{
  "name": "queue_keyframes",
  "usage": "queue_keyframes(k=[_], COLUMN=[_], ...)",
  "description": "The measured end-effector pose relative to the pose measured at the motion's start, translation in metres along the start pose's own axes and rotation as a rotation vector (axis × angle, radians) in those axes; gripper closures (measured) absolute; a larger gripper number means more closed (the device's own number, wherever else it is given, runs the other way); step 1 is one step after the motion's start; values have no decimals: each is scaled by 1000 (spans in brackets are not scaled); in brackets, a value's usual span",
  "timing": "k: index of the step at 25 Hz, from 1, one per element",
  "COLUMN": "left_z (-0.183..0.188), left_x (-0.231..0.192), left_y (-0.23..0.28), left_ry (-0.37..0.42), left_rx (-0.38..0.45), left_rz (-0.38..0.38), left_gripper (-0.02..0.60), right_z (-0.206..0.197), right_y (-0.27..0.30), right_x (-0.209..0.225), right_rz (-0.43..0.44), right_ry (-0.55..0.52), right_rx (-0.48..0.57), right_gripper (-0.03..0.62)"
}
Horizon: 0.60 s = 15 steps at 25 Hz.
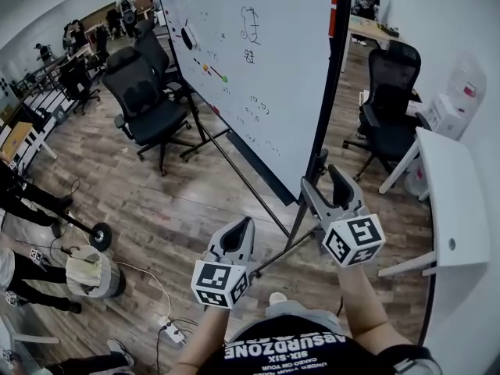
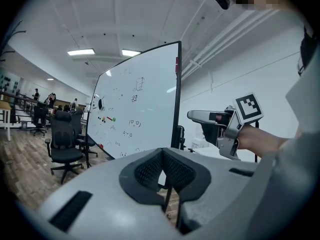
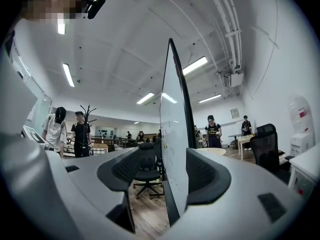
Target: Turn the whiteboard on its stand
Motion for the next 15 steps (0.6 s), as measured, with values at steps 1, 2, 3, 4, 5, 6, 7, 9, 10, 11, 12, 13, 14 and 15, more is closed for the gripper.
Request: queue_keyframes(k=[1, 2, 3, 4, 5, 6, 7, 9, 10, 11, 12, 13, 14, 15], left_z=[1, 2, 3, 4, 6, 7, 8, 10, 10, 11, 12, 12, 13, 13], left_x=[-1, -3, -4, -6, -7, -8, -9, -12, -13, -14, -15, -16, -16, -17], left_y=[3, 6, 8, 11, 13, 16, 18, 23, 26, 29, 32, 35, 37, 39], left_ry=[-1, 0, 0, 2, 5, 7, 8, 9, 9, 9, 10, 10, 10, 10], left_rx=[-1, -1, -1, -2, -2, -3, -3, -5, -6, -7, -9, -12, -15, -18], left_rz=[1, 2, 4, 6, 9, 10, 12, 13, 14, 14, 15, 15, 15, 16], left_gripper=[575, 575, 575, 575, 575, 575, 575, 575, 575, 575, 575, 575, 575, 575], right_z=[0, 1, 1, 2, 2, 2, 2, 1, 1, 0, -1, -3, -4, -5], right_y=[4, 7, 11, 14, 18, 21, 23, 29, 33, 36, 40, 43, 46, 49], right_x=[3, 7, 10, 13, 16, 19, 22, 28, 31, 34, 37, 40, 43, 46], right_rz=[-5, -11, -17, -21, -25, -28, -31, -35, -35, -36, -36, -37, -39, -40], right_ry=[-3, -5, -6, -6, -6, -6, -7, -7, -6, -6, -5, -4, -4, -3], right_rx=[-2, -5, -7, -9, -10, -12, -15, -22, -27, -32, -39, -45, -52, -58], right_gripper=[330, 327, 326, 324, 322, 321, 321, 319, 318, 318, 318, 318, 318, 318])
Point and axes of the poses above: the fingertips, and each gripper's own axes: y forward along the fingers, x to its right, z out of its top, the point moved 4 cm from there along -y, backward along the fingers, and after that the axes turned 11 degrees about -x, right-handed, at the moved point
